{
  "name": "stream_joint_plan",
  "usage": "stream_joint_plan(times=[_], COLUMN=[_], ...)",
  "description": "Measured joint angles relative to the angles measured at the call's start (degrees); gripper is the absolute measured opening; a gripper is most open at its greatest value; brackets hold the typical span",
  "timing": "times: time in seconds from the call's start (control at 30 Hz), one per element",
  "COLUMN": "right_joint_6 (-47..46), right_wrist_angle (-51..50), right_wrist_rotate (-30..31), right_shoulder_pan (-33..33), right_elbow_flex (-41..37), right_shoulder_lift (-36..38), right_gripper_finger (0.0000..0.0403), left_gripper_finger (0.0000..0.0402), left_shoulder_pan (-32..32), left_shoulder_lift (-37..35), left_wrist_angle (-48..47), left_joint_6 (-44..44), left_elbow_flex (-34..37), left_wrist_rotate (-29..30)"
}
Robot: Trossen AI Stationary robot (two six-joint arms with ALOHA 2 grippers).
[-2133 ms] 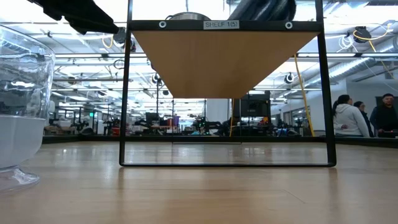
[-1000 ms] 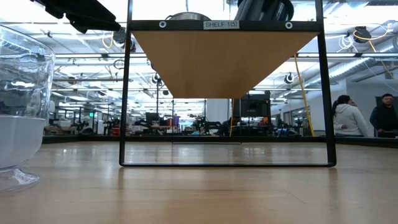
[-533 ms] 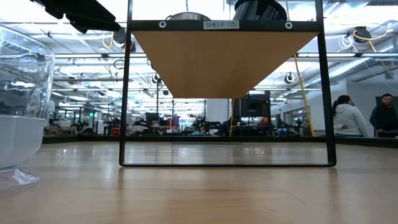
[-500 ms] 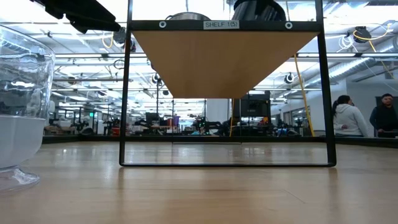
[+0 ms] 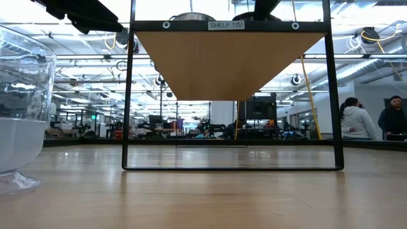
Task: Stack small to large cups/mugs on shelf
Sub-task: Put the black mug on the shelf
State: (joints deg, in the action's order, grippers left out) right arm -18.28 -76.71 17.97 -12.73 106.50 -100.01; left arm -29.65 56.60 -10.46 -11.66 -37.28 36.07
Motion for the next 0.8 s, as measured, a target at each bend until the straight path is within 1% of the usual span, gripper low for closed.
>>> stream_joint_plan(times=[0.33, 0.8], right_joint_6=[1.4, 4.3], right_wrist_angle=[1.2, 5.9], right_wrist_rotate=[0.0, 0.0], right_shoulder_pan=[0.1, 1.9], right_elbow_flex=[0.0, 0.0], right_shoulder_lift=[0.0, 0.0], right_gripper_finger=[0.0035, 0.0096], left_gripper_finger=[0.017, 0.017], left_shoulder_pan=[0.0, 0.0], left_shoulder_lift=[0.0, 0.0], left_wrist_angle=[0.0, 0.0], left_joint_6=[0.1, 0.5], left_elbow_flex=[0.0, 0.0], left_wrist_rotate=[0.0, 0.0])
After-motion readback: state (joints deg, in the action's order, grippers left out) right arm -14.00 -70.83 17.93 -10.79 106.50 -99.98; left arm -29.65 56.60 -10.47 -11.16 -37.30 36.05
